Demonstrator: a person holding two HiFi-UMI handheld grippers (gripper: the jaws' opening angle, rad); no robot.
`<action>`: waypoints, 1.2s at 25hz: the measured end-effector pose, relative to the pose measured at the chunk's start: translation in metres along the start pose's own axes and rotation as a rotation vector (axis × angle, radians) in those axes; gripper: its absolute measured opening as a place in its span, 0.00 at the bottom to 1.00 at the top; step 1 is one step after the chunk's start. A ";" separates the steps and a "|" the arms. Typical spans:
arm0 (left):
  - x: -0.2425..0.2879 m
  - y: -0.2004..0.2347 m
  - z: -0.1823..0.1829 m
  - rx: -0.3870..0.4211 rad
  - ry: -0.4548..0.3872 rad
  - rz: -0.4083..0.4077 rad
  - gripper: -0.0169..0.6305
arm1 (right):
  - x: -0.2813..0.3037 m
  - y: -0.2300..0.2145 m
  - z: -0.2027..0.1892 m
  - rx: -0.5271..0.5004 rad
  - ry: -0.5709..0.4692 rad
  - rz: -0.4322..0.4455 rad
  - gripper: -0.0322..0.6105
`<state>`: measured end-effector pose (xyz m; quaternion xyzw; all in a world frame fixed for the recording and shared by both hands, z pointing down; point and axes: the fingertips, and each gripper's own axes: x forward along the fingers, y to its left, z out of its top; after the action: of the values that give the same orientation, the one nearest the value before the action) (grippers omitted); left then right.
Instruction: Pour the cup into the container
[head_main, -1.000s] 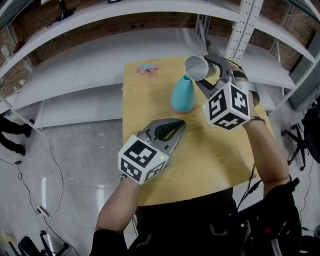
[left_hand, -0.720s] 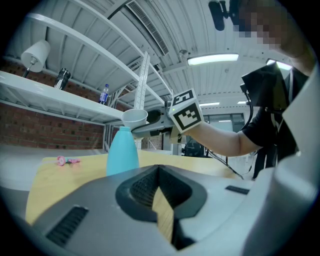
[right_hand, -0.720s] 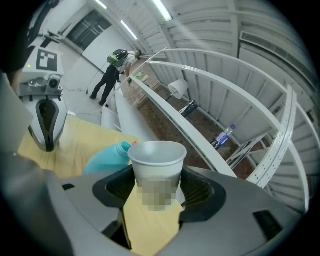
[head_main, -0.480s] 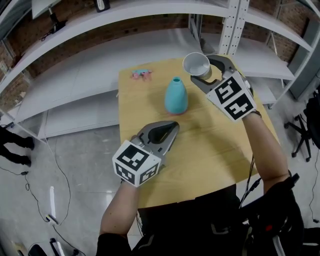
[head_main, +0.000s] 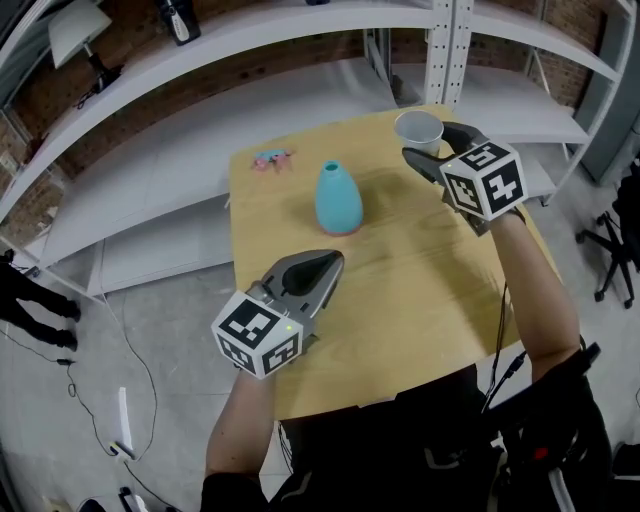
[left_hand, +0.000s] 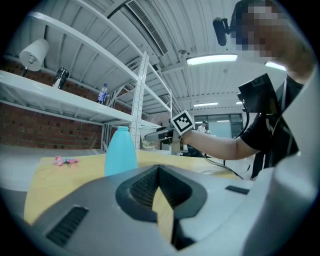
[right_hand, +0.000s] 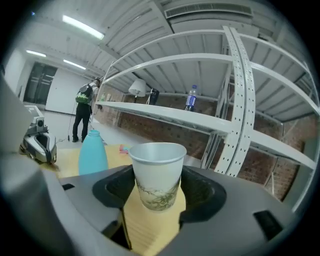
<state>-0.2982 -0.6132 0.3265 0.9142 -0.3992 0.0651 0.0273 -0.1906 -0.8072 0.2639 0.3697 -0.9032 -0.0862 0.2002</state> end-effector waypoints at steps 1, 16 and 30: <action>0.000 0.000 0.000 0.000 0.000 0.001 0.03 | -0.001 -0.006 -0.006 0.027 -0.001 -0.004 0.50; 0.000 0.004 0.001 -0.012 0.003 0.019 0.03 | 0.002 -0.062 -0.097 0.326 0.022 -0.038 0.50; 0.002 0.001 0.001 -0.007 0.004 0.003 0.03 | 0.004 -0.062 -0.109 0.381 0.073 -0.007 0.50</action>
<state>-0.2972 -0.6159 0.3257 0.9133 -0.4007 0.0657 0.0313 -0.1078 -0.8551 0.3451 0.4071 -0.8940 0.0991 0.1590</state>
